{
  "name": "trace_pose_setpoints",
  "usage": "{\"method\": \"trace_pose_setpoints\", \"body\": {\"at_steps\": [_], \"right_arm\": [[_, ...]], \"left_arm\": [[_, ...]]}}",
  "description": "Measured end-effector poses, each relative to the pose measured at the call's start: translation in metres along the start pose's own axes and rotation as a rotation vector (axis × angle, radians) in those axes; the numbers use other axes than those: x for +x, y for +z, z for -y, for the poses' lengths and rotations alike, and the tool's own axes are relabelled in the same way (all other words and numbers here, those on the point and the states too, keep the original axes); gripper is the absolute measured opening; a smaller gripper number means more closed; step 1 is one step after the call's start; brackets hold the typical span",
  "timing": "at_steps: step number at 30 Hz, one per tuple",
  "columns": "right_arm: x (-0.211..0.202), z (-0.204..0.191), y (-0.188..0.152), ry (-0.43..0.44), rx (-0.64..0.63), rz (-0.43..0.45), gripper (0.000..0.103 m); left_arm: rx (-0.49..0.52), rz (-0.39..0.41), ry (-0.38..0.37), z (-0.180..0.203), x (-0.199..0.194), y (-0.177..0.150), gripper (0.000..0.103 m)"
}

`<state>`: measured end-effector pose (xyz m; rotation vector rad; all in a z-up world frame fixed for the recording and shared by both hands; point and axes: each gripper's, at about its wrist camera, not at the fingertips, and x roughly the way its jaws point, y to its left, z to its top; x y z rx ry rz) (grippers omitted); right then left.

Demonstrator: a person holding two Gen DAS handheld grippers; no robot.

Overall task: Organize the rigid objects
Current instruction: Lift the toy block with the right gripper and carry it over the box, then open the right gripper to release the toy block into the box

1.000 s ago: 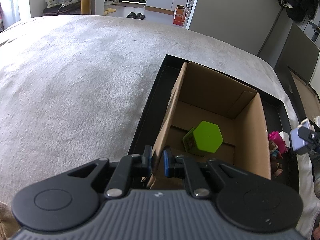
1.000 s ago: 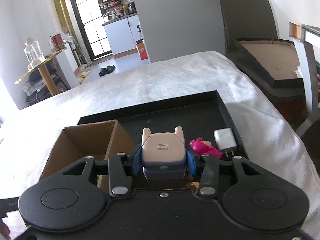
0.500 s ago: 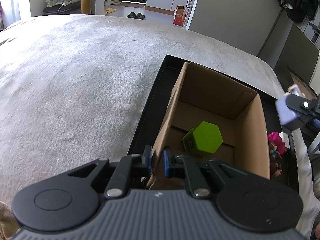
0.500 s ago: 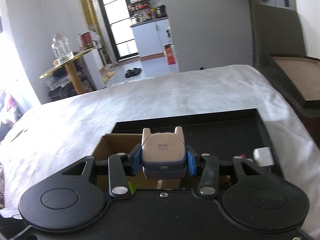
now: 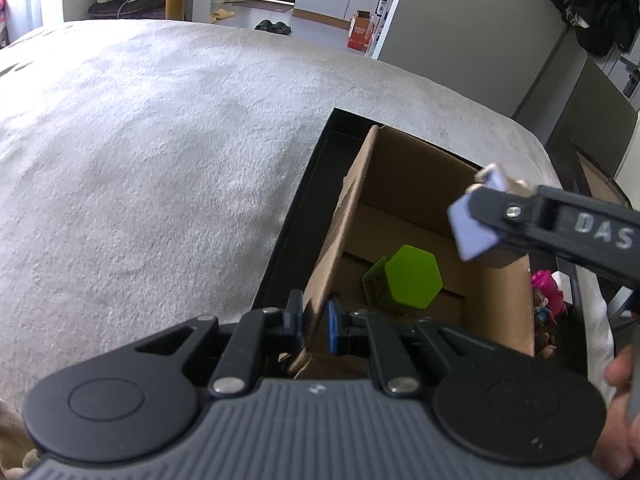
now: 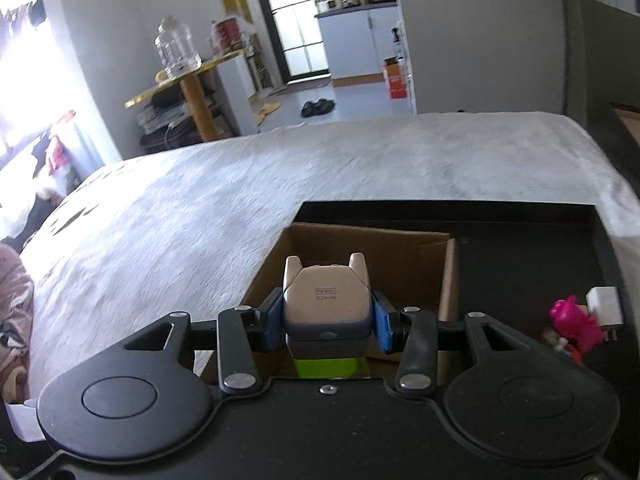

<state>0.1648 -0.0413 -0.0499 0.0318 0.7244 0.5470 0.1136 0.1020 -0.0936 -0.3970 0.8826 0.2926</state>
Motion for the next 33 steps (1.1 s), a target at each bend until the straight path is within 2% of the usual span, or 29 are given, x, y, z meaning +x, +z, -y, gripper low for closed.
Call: {"method": "trace_pose_setpoints", "body": {"at_steps": [10, 12, 14, 27, 33], "right_arm": [[0.015, -0.021, 0.004, 0.025, -0.051, -0.043, 0.045], [0.017, -0.021, 0.005, 0.022, -0.054, -0.039, 0.046], [0.014, -0.021, 0.007, 0.012, -0.056, -0.017, 0.056], [-0.018, -0.004, -0.009, -0.006, -0.036, -0.019, 0.063], [-0.033, 0.016, -0.019, -0.048, -0.033, -0.028, 0.071]], "left_arm": [[-0.027, -0.006, -0.019, -0.004, 0.002, 0.001, 0.011], [-0.029, -0.007, -0.02, -0.005, 0.002, 0.001, 0.011], [-0.036, -0.017, -0.022, -0.005, 0.003, 0.002, 0.012], [-0.047, -0.011, -0.024, -0.007, 0.001, 0.002, 0.012], [-0.041, -0.009, -0.02, -0.006, 0.001, 0.001, 0.012]]}}
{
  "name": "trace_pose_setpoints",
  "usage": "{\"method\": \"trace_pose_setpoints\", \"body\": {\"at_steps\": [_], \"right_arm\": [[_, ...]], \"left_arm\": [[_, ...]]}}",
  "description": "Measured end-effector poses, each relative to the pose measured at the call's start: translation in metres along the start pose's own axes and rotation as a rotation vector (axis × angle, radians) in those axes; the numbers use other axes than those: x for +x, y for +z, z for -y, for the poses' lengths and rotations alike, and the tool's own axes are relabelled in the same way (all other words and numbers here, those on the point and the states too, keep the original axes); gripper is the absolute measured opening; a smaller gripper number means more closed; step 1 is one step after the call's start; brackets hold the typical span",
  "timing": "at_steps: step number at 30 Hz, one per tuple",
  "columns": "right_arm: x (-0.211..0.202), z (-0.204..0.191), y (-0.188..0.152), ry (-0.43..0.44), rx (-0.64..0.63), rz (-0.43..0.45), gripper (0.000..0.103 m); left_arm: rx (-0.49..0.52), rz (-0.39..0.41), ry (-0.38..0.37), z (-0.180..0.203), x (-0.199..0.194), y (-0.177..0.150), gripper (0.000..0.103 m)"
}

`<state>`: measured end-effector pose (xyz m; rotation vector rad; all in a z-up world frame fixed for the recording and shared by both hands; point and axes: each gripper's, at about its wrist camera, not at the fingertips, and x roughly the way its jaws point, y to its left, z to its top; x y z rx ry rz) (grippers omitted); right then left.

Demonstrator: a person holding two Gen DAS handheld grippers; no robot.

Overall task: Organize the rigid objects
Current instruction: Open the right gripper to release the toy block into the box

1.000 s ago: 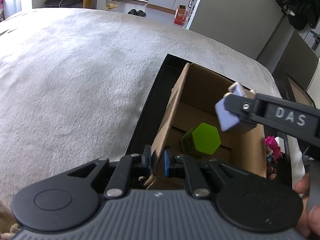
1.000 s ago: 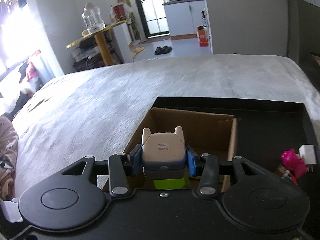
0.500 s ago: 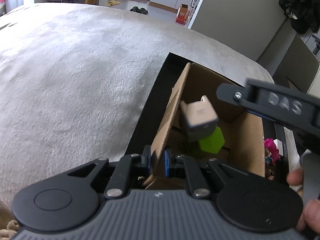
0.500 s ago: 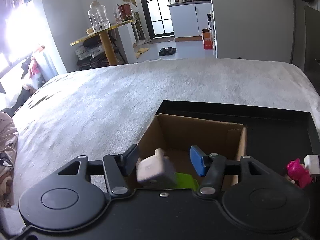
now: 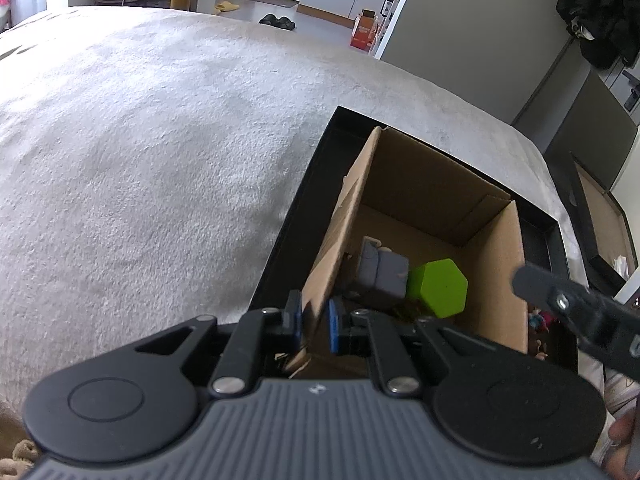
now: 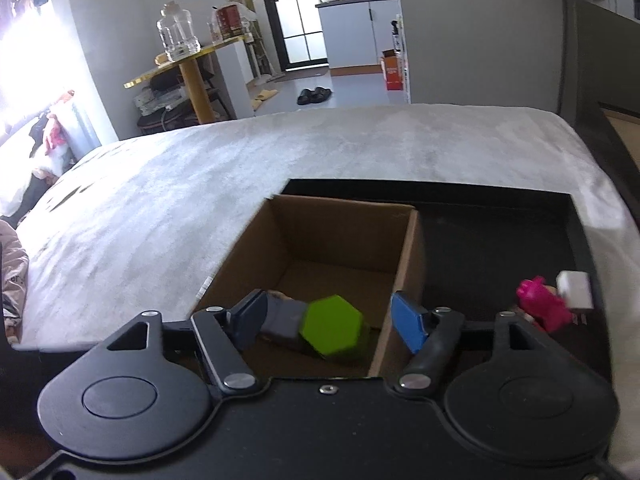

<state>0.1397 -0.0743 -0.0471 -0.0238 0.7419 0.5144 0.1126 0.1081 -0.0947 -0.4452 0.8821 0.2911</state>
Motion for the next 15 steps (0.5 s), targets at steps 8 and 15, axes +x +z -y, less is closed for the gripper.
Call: {"method": "trace_pose_setpoints", "body": {"at_steps": [8, 15], "right_arm": [[-0.017, 0.026, -0.015, -0.056, 0.01, -0.016, 0.075], [-0.025, 0.042, -0.027, -0.084, 0.008, -0.027, 0.082]], "left_arm": [[0.003, 0.0, 0.002, 0.0, 0.001, 0.0, 0.012], [0.013, 0.004, 0.007, 0.001, 0.001, -0.001, 0.012]]}}
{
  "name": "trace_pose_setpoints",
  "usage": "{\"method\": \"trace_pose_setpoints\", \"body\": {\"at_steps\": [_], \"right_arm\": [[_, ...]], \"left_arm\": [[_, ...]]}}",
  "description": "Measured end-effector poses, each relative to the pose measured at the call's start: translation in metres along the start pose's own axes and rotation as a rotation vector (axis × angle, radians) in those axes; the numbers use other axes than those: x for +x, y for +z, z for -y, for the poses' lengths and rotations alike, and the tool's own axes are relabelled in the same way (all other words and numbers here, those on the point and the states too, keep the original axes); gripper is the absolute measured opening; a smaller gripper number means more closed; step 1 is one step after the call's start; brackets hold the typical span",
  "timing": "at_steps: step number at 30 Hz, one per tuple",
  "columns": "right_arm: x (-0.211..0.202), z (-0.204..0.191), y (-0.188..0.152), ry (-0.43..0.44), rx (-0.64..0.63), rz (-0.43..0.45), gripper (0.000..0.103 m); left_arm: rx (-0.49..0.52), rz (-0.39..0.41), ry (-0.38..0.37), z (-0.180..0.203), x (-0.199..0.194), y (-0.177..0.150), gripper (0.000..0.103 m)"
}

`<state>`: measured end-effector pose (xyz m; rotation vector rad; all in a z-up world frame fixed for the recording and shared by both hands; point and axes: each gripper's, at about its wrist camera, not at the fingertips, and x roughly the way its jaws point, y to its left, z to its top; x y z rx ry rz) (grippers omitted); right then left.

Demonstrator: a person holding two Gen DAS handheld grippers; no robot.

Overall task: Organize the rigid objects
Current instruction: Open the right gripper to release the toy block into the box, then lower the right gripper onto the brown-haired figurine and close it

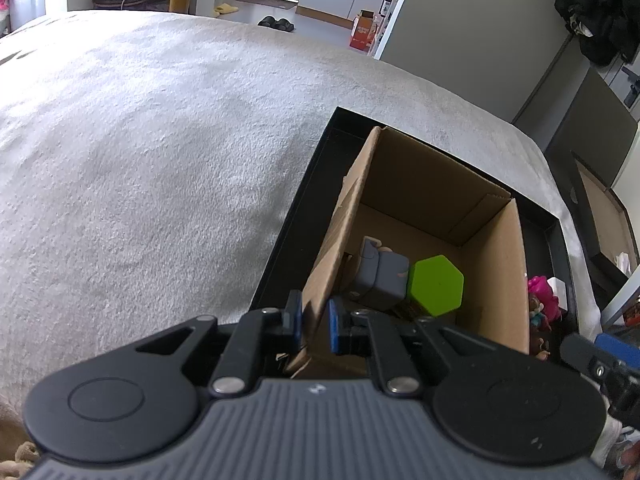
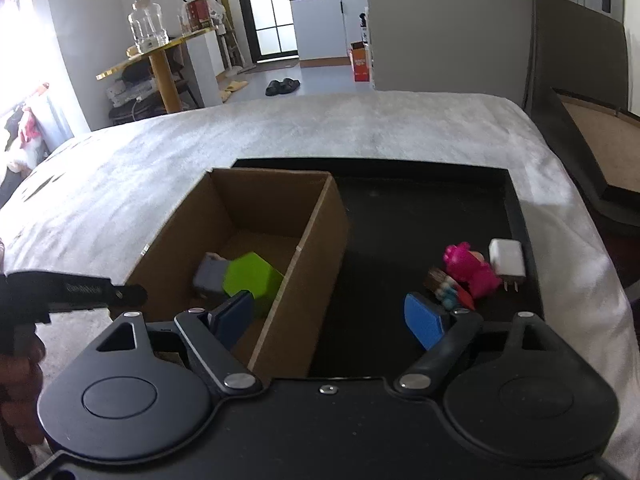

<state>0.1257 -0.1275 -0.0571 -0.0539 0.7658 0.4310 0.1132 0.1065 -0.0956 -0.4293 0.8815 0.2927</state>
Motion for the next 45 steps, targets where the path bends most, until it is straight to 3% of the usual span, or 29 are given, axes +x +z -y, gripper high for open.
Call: {"method": "trace_pose_setpoints", "body": {"at_steps": [24, 40, 42, 44, 45], "right_arm": [[0.017, 0.056, -0.026, -0.089, 0.106, -0.002, 0.089], [0.073, 0.068, -0.033, -0.147, 0.078, -0.051, 0.084], [0.083, 0.067, -0.034, -0.151, 0.058, -0.077, 0.075], [0.089, 0.068, -0.036, -0.163, 0.054, -0.113, 0.043], [0.089, 0.069, -0.037, -0.154, 0.067, -0.123, 0.043]], "left_arm": [[0.014, 0.005, 0.01, 0.001, -0.001, 0.0, 0.012], [0.003, 0.002, 0.006, -0.001, 0.0, 0.0, 0.012], [0.001, 0.0, 0.006, -0.001, 0.0, 0.001, 0.012], [-0.001, 0.0, 0.005, -0.001, -0.001, 0.001, 0.012], [-0.001, 0.0, 0.005, -0.001, 0.0, 0.001, 0.012]]}}
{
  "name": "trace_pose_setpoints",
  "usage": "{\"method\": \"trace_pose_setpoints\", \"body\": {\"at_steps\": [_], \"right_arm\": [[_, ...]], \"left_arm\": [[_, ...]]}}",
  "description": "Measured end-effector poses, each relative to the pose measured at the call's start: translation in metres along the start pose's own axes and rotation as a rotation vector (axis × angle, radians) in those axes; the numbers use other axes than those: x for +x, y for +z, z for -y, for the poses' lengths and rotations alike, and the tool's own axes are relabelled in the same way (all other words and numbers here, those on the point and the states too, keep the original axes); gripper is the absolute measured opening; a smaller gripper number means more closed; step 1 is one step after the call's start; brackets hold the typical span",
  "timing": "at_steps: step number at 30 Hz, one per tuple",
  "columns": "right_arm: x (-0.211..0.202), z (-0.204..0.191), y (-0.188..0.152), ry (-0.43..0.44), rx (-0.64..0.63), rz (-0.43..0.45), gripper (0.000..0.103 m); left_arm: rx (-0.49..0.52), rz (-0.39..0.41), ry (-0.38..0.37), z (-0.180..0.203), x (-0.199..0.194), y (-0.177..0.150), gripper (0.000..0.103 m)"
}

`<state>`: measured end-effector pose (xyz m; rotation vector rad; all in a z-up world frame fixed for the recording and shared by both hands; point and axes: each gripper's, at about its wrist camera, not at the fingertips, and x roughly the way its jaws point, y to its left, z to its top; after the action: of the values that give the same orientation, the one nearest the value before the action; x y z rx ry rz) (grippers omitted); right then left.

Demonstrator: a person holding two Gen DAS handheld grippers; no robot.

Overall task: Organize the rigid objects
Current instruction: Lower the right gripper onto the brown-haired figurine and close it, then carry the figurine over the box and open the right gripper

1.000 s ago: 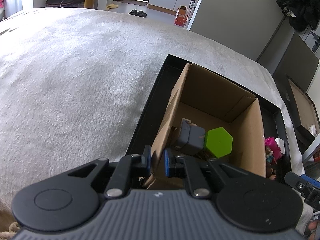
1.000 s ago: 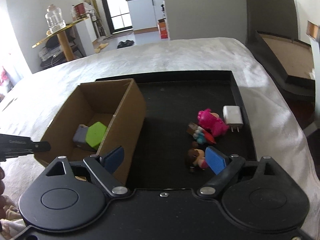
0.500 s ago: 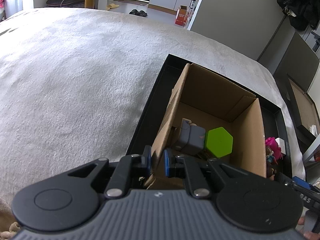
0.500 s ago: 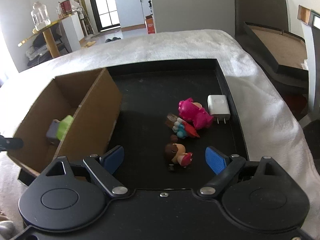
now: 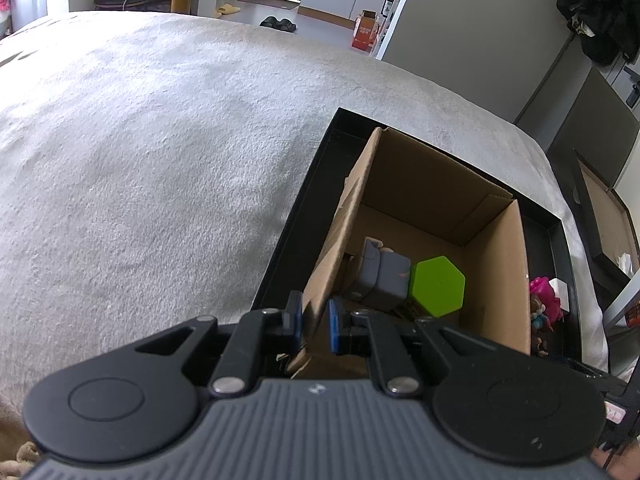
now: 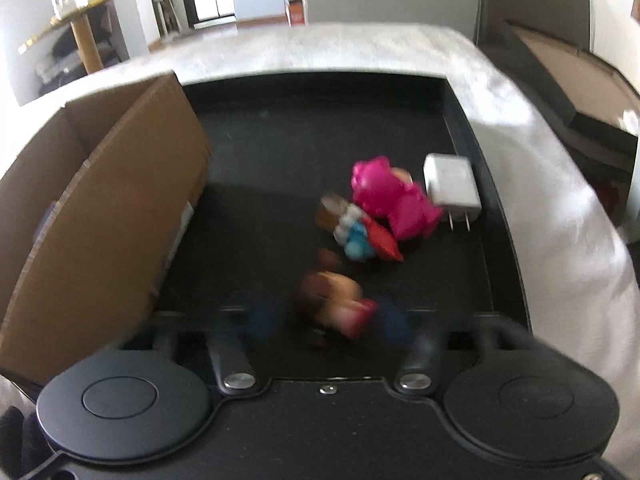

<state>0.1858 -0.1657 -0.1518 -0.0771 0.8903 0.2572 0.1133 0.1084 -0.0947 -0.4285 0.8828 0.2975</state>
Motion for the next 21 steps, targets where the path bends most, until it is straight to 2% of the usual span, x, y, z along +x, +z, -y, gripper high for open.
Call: {"method": "trace_pose_setpoints", "body": {"at_steps": [9, 21], "right_arm": [[-0.033, -0.009, 0.003, 0.042, -0.018, 0.048, 0.043], [-0.077, -0.036, 0.046, 0.115, -0.051, 0.168, 0.043]], "left_arm": [[-0.003, 0.0, 0.001, 0.001, 0.0, 0.0, 0.012], [-0.007, -0.001, -0.002, 0.001, 0.0, 0.0, 0.012]]}}
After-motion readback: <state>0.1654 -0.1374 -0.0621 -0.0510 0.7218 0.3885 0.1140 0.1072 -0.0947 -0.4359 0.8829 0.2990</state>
